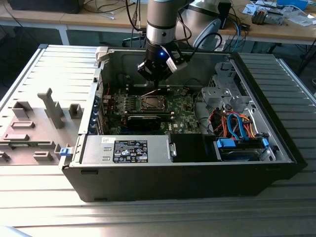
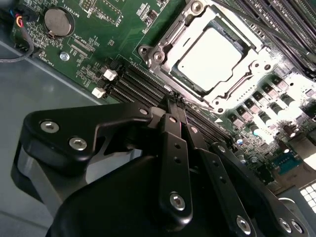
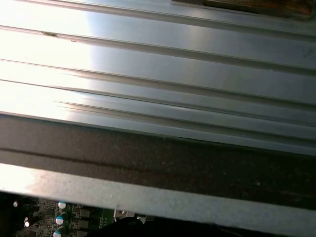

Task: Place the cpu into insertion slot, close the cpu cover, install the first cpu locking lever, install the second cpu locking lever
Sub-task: 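Install the first cpu locking lever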

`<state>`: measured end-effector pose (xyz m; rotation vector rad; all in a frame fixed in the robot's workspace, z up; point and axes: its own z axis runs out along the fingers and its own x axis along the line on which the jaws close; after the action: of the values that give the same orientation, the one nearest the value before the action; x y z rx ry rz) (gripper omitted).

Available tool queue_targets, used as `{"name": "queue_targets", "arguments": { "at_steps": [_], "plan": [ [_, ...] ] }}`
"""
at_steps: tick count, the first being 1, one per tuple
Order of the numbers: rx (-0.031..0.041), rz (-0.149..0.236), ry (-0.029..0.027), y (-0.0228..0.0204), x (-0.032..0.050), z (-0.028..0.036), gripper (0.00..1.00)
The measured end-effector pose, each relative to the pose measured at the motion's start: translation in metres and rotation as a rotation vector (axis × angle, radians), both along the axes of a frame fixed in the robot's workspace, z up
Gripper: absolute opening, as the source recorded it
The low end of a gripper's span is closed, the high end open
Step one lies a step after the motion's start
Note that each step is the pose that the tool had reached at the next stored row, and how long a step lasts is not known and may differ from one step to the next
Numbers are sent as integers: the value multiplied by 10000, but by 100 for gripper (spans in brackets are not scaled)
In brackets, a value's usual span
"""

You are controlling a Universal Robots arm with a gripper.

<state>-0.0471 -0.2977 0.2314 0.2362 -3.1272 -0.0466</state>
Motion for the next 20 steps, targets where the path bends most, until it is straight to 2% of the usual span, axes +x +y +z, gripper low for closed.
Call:
{"name": "queue_targets", "arguments": {
  "at_steps": [3, 7, 10, 12, 20],
  "plan": [
    [0, 0, 1, 0, -1, 1, 11],
    [1, 1, 0, 0, -41, 0, 11],
    [1, 0, -3, 0, -118, 0, 11],
    [1, 0, -7, 0, -211, 0, 11],
    [1, 1, -9, 0, -373, 0, 11]
  ]
}}
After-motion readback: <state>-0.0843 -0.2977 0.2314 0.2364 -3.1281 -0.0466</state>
